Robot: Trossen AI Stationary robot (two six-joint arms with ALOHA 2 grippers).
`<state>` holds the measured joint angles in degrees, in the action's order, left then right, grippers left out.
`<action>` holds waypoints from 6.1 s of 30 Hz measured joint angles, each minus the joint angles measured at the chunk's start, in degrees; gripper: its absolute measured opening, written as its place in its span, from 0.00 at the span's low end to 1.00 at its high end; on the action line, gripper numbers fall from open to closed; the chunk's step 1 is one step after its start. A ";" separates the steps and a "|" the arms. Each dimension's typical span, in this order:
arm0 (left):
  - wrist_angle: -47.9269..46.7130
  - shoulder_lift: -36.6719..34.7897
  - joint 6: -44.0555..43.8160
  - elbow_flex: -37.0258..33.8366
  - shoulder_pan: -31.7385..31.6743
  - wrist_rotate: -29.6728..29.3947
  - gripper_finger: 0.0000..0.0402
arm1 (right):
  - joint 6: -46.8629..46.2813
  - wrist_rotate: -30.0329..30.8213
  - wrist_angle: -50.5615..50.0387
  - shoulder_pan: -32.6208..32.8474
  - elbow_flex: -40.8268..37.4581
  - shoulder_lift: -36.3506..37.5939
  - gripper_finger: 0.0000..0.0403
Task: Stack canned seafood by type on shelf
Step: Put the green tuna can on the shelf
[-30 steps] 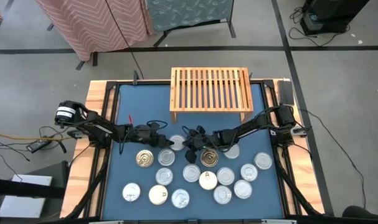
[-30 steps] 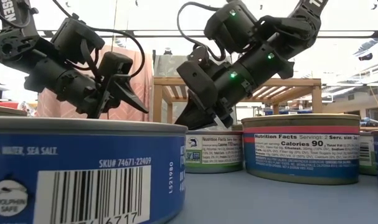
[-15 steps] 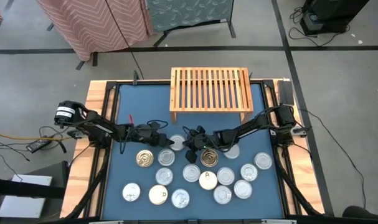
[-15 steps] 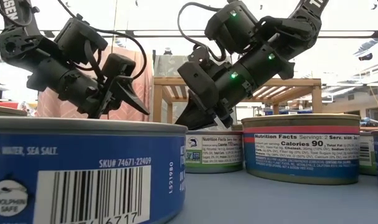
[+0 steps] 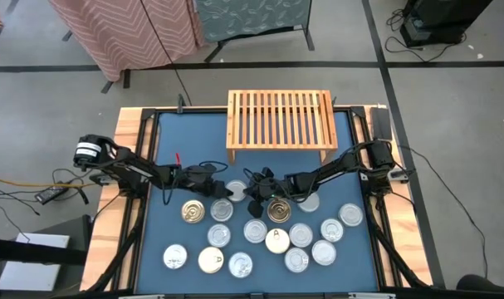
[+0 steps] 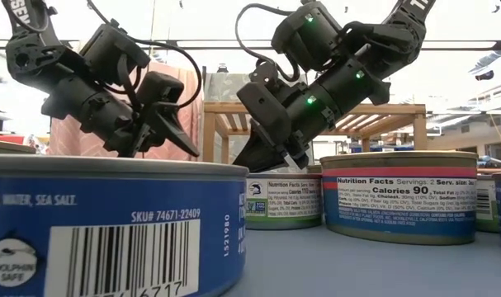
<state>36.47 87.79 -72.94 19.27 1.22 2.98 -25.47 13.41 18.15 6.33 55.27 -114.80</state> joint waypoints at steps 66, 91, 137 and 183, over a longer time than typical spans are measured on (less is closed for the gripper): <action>3.89 0.00 0.58 1.27 -3.87 -0.62 0.32 | 5.85 12.63 -7.60 1.06 -0.55 8.71 0.00; 5.78 -0.14 1.54 1.18 -6.69 5.64 0.33 | 11.82 4.68 -4.33 -1.23 -0.33 6.22 0.00; -11.06 -22.75 9.64 1.07 -13.12 5.06 0.23 | 9.74 8.75 -7.39 0.93 -0.90 7.99 0.00; -33.32 -34.27 15.55 1.03 -13.21 2.20 0.18 | 17.34 -4.18 -2.68 -2.60 7.56 0.88 0.00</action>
<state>3.15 53.52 -57.38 20.29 -11.99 5.18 -8.14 9.23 15.47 3.73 62.83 -113.93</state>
